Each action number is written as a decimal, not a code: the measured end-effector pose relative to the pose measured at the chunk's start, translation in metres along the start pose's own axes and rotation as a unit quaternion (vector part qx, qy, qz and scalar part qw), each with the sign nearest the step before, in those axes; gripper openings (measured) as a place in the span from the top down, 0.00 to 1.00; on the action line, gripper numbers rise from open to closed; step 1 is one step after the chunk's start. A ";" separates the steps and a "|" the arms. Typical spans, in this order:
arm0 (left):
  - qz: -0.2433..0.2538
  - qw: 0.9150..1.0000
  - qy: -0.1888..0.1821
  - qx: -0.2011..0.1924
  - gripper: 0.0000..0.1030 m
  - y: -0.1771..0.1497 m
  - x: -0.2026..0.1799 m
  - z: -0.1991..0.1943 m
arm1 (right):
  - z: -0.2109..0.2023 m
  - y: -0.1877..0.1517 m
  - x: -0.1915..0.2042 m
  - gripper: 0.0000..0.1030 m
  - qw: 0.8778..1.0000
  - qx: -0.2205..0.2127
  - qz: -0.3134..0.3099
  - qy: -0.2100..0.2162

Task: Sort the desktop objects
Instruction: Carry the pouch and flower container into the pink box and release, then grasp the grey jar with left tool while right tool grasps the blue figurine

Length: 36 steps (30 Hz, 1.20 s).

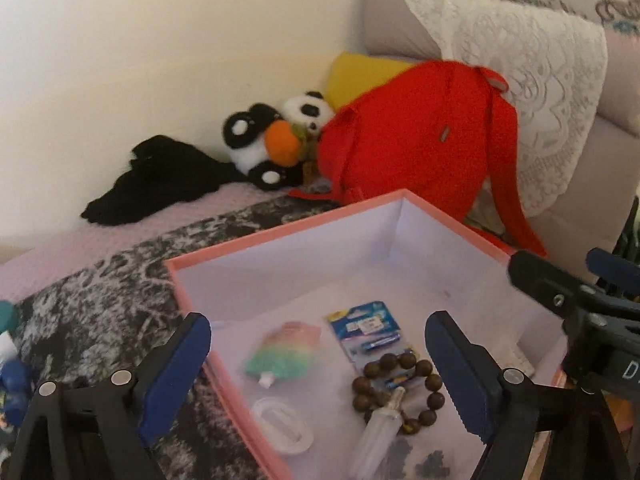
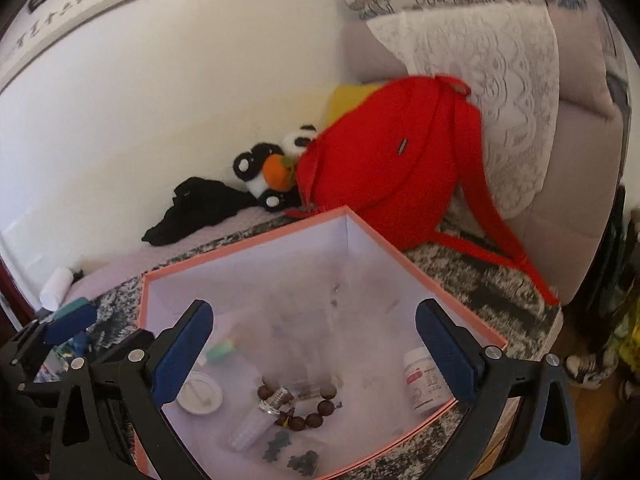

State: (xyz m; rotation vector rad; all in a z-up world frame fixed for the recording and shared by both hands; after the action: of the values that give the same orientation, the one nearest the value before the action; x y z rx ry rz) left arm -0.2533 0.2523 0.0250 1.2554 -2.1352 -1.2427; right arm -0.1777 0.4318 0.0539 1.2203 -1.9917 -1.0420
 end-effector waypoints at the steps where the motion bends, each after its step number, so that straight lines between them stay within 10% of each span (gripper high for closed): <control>1: -0.004 1.000 0.004 -0.005 0.12 0.000 0.007 -0.009 | -0.008 0.001 0.007 0.00 1.000 -0.010 -0.008 -0.003; 10: -0.062 0.990 0.118 -0.049 0.10 -0.031 0.140 -0.143 | -0.087 0.007 0.101 0.00 0.990 -0.117 -0.064 0.048; 20: -0.157 0.948 0.275 -0.012 0.10 -0.146 0.328 -0.254 | -0.095 -0.063 0.288 0.00 0.965 -0.081 -0.183 0.169; 25: -0.198 0.937 0.286 0.025 0.10 -0.193 0.386 -0.245 | -0.080 -0.122 0.377 0.00 0.944 -0.040 -0.257 0.203; 36: -0.162 0.959 0.221 0.078 0.10 -0.189 0.420 -0.123 | 0.017 -0.172 0.471 0.02 0.938 0.066 -0.264 0.215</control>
State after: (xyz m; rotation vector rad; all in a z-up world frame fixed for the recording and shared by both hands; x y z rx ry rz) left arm -0.2993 -0.2019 -0.1127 1.8117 -1.7738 -0.8089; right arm -0.3091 -0.0368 -0.0664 1.9351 -1.4427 -0.7837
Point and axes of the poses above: each gripper's, at about its wrist camera, not at the fingertips, and z roughly the way its jaws point, x to its left, y to its top, the point moved 6 cm from there along z, roughly the way its jaws point, and after that the axes turned 5 degrees about -y, right-handed, at the moved point
